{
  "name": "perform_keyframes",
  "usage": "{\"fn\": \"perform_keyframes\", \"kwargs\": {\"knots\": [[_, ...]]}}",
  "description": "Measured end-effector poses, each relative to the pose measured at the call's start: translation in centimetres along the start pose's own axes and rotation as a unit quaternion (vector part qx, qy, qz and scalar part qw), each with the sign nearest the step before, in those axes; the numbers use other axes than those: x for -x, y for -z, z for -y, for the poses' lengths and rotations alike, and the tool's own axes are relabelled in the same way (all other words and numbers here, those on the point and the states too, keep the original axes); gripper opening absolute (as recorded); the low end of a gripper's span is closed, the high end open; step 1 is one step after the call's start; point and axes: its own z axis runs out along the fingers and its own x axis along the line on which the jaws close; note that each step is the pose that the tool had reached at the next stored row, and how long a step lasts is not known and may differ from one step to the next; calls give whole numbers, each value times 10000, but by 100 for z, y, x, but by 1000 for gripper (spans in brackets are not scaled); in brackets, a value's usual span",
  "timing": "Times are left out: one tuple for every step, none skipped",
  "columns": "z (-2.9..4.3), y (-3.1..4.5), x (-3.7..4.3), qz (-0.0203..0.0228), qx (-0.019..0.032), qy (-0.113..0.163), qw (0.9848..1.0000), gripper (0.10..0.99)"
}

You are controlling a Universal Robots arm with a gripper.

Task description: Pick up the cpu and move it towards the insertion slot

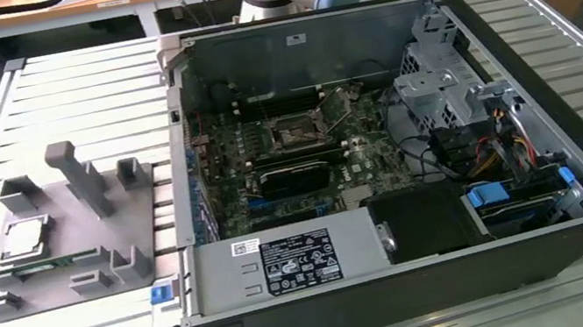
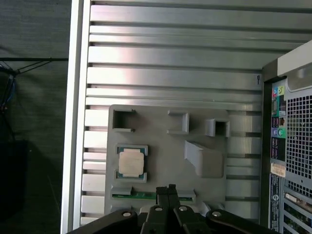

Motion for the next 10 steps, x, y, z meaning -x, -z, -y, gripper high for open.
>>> {"fn": "perform_keyframes", "kwargs": {"knots": [[0, -6, -15, 0, 0, 0, 10000, 106], [0, -14, -28, 0, 0, 0, 10000, 106], [0, -24, -35, -1, 0, 0, 10000, 106], [0, -33, -41, -5, -1, 0, 10000, 106], [2, -43, -47, -9, -1, 0, 10000, 106], [3, -55, -50, -12, -2, 0, 10000, 106], [4, -66, -52, -16, -4, 0, 10000, 106], [6, -76, -54, -17, -6, 0, 10000, 106], [9, -87, -56, -18, -7, -1, 10000, 106], [14, -93, -60, -20, -9, -1, 10000, 106]]}}
